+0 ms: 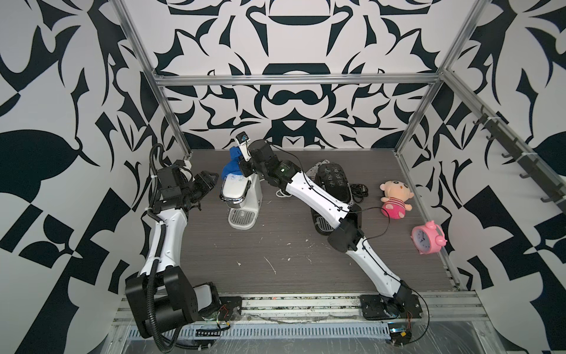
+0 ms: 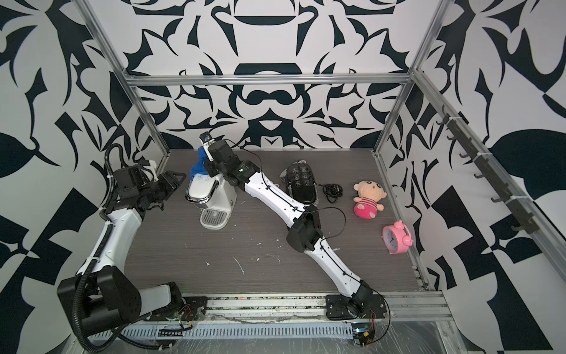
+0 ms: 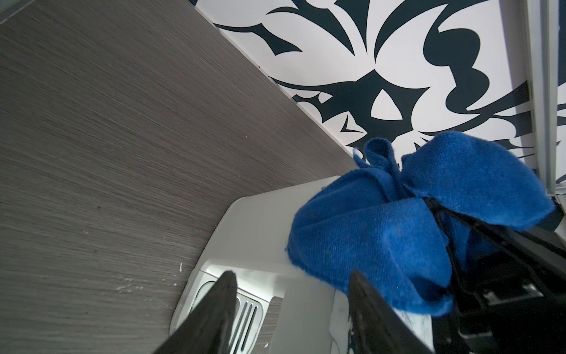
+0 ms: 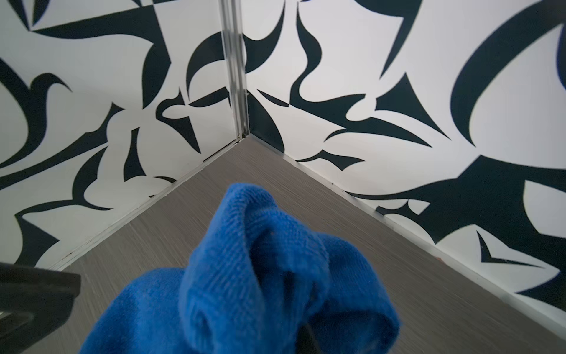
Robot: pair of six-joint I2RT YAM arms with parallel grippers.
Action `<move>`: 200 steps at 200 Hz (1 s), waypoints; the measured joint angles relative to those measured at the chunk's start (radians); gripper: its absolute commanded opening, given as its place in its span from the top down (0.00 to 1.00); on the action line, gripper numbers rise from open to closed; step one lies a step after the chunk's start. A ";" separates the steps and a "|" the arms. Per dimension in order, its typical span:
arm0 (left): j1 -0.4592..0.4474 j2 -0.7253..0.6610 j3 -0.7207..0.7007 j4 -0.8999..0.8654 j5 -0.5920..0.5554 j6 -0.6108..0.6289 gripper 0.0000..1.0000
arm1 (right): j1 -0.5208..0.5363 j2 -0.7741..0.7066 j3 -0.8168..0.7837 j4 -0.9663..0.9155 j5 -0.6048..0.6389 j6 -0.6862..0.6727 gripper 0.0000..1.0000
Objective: Wipe the surface of a coffee machine
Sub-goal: Wipe the dirt from the surface of the coffee machine.
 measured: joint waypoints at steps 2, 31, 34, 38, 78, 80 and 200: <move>0.000 0.000 -0.001 0.002 0.001 -0.001 0.39 | 0.000 -0.003 -0.003 -0.002 0.002 0.005 0.93; 0.000 0.002 -0.019 0.036 0.028 -0.032 0.40 | -0.004 -0.072 -0.076 -0.071 0.002 0.073 0.96; 0.000 0.006 -0.021 0.037 0.032 -0.038 0.41 | -0.004 -0.083 -0.090 -0.076 -0.004 0.078 0.96; 0.000 0.010 -0.021 0.040 0.037 -0.040 0.42 | -0.004 -0.098 -0.111 -0.082 -0.011 0.084 0.96; 0.000 0.069 -0.027 0.072 0.067 -0.082 0.44 | 0.039 -0.246 -0.316 -0.080 -0.063 0.065 0.97; 0.000 0.070 -0.028 0.072 0.069 -0.085 0.44 | 0.044 -0.252 -0.326 -0.079 -0.066 0.062 0.97; 0.000 0.130 -0.034 0.167 0.146 -0.190 0.44 | 0.101 -0.234 -0.378 0.087 -0.143 0.037 1.00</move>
